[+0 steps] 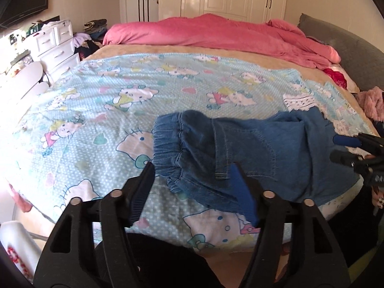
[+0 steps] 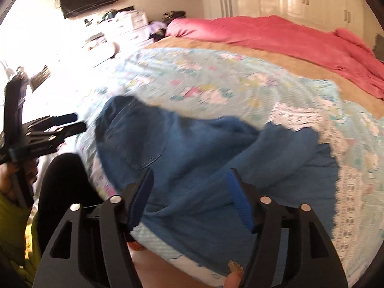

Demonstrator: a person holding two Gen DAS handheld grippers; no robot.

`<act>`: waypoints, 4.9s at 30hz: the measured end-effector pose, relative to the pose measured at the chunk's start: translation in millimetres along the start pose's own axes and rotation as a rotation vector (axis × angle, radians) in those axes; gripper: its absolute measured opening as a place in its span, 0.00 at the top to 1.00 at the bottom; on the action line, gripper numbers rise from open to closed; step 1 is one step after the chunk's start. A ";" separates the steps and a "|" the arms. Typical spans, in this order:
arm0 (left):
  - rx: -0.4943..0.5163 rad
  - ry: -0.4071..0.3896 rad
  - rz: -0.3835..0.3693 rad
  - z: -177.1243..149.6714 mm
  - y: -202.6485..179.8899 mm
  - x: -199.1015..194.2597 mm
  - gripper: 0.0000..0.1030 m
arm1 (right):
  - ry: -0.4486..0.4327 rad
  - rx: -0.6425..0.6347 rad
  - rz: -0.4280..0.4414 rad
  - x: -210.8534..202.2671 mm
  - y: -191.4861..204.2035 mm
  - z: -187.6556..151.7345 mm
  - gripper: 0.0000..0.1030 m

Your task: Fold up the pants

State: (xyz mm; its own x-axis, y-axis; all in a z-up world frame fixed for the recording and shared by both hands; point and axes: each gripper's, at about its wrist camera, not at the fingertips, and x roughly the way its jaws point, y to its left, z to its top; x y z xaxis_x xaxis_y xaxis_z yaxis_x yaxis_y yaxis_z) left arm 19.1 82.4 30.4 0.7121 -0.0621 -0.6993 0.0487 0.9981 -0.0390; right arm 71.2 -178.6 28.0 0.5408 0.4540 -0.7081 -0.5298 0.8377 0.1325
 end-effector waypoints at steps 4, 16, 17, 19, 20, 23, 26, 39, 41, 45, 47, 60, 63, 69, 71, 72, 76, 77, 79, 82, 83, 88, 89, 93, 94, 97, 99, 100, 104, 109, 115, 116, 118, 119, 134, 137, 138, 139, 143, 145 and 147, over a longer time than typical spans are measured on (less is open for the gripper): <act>0.004 -0.021 -0.004 5.9 -6.5 -11.2 0.31 | -0.037 0.033 -0.044 -15.1 -22.0 5.7 0.25; 0.032 -0.065 -0.078 21.4 -45.4 -22.8 0.14 | -0.100 0.110 -0.170 -46.4 -73.8 33.1 0.16; 0.033 -0.063 -0.090 22.1 -49.1 -21.1 0.13 | -0.095 0.111 -0.182 -46.4 -78.3 36.2 0.16; 0.041 -0.056 -0.120 22.6 -58.8 -16.2 0.13 | -0.088 0.110 -0.196 -45.3 -85.9 42.8 0.16; 0.045 -0.053 -0.132 22.3 -63.1 -13.8 0.13 | -0.082 0.113 -0.202 -44.1 -90.7 46.6 0.16; 0.056 -0.031 -0.189 20.6 -77.6 -3.2 0.13 | -0.062 0.130 -0.218 -38.8 -105.7 59.5 0.16; 0.061 0.003 -0.238 18.0 -91.4 10.2 0.13 | -0.047 0.130 -0.251 -31.2 -118.0 72.6 0.16; 0.103 0.136 -0.398 2.1 -148.6 65.2 0.14 | 0.199 0.103 -0.255 96.6 -132.2 115.4 0.16; 0.109 0.154 -0.412 0.2 -154.4 73.4 0.16 | 0.232 0.100 -0.270 115.4 -132.8 115.1 0.16; 0.099 0.187 -0.435 -2.1 -162.8 89.3 0.21 | 0.279 0.124 -0.291 147.8 -138.0 111.7 0.16; 0.104 0.193 -0.432 -2.4 -166.6 95.3 0.23 | 0.293 0.125 -0.315 159.5 -141.2 110.6 0.16; 0.109 0.163 -0.407 -1.8 -164.5 98.6 0.67 | 0.128 0.297 -0.232 83.1 -199.8 88.0 0.84; 0.132 0.154 -0.412 -4.1 -163.4 94.2 0.67 | 0.069 0.327 -0.207 44.6 -207.5 77.4 0.85; 0.209 0.136 -0.397 -5.3 -174.0 85.5 1.00 | -0.039 0.421 -0.161 -43.0 -221.2 34.2 0.85; 0.240 0.126 -0.395 -5.9 -174.7 80.6 1.00 | -0.054 0.448 -0.140 -65.4 -219.3 13.4 0.84; 0.263 0.114 -0.391 -7.4 -175.2 74.9 1.00 | -0.060 0.455 -0.134 -77.4 -216.6 -0.1 0.84; 0.314 0.102 -0.387 -16.2 -176.8 63.9 1.00 | -0.051 0.472 -0.136 -100.4 -204.2 -45.1 0.84; 0.323 0.105 -0.384 -19.7 -176.3 63.6 1.00 | -0.042 0.476 -0.129 -101.8 -202.1 -54.4 0.84; 0.339 0.122 -0.390 -26.3 -176.8 64.5 1.00 | -0.029 0.491 -0.126 -104.7 -198.9 -74.6 0.84; 0.364 0.141 -0.386 -34.4 -180.7 65.8 1.00 | 0.004 0.515 -0.143 -103.5 -196.9 -100.9 0.84; 0.373 0.142 -0.383 -36.4 -180.8 64.7 0.99 | 0.016 0.524 -0.152 -102.3 -196.6 -108.5 0.84; 0.386 0.147 -0.369 -42.4 -182.9 61.9 0.99 | 0.056 0.526 -0.192 -97.5 -191.1 -130.3 0.77; 0.390 0.149 -0.369 -43.4 -182.7 61.0 0.99 | 0.060 0.527 -0.203 -98.0 -191.1 -131.8 0.77; 0.393 0.154 -0.363 -46.0 -183.2 61.0 0.95 | 0.012 0.544 -0.226 -113.0 -187.4 -133.7 0.73; 0.395 0.158 -0.365 -46.8 -183.5 61.7 0.93 | -0.003 0.531 -0.215 -115.8 -183.6 -131.3 0.72; 0.415 0.169 -0.370 -52.3 -186.6 58.7 0.84 | 0.012 0.474 -0.224 -113.1 -178.0 -122.4 0.69; 0.416 0.168 -0.386 -53.3 -185.0 49.3 0.73 | 0.009 0.448 -0.228 -113.4 -178.6 -113.8 0.68; 0.404 0.164 -0.403 -52.2 -182.2 44.1 0.73 | -0.002 0.441 -0.226 -114.9 -181.3 -107.8 0.63; 0.356 0.093 -0.418 -30.7 -166.0 17.7 0.65 | -0.023 0.398 -0.246 -115.4 -195.1 -80.8 0.57; 0.308 0.037 -0.345 35.2 -149.1 31.4 0.56 | 0.002 0.364 -0.239 -92.8 -216.7 -48.9 0.51; 0.232 0.122 -0.322 98.5 -145.2 109.2 0.52 | 0.056 0.376 -0.230 -51.3 -243.3 -30.8 0.51; 0.230 0.154 -0.325 103.1 -147.8 126.0 0.50 | 0.063 0.385 -0.232 -45.3 -249.0 -29.8 0.51; 0.222 0.204 -0.342 104.5 -148.8 147.4 0.43 | 0.073 0.397 -0.220 -35.4 -257.6 -29.2 0.51; 0.219 0.221 -0.348 103.5 -150.1 156.7 0.42 | 0.080 0.401 -0.218 -30.6 -260.7 -29.5 0.51; 0.087 0.163 -0.461 104.1 -144.1 169.1 1.00 | 0.027 0.331 -0.129 -14.5 -250.3 -30.2 0.84; 0.129 0.144 -0.403 114.8 -153.9 172.2 1.00 | 0.004 0.289 -0.180 -13.2 -249.7 -14.2 0.84; 0.141 0.165 -0.387 113.7 -160.5 179.6 0.99 | 0.035 0.279 -0.217 -4.4 -252.4 -11.3 0.84; 0.147 0.181 -0.369 111.2 -164.3 186.3 0.98 | 0.071 0.274 -0.237 4.9 -255.2 -10.5 0.83; 0.151 0.217 -0.294 93.7 -163.0 207.5 0.84 | 0.138 0.280 -0.291 26.4 -266.0 -19.5 0.69; 0.091 0.193 -0.312 90.3 -148.8 198.9 0.81 | 0.123 0.286 -0.319 14.3 -267.6 -19.5 0.60; 0.036 0.147 -0.304 90.8 -130.9 178.4 0.74 | 0.077 0.314 -0.350 -9.1 -270.1 -22.5 0.55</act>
State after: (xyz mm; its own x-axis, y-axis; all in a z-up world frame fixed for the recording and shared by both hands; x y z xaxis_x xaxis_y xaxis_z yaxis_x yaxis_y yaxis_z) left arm 203.4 -59.9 -24.4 0.5527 -0.3525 -0.7552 0.2699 0.9330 -0.2380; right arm 194.7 -415.9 -16.9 0.5957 0.1141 -0.7951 -0.0949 0.9929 0.0714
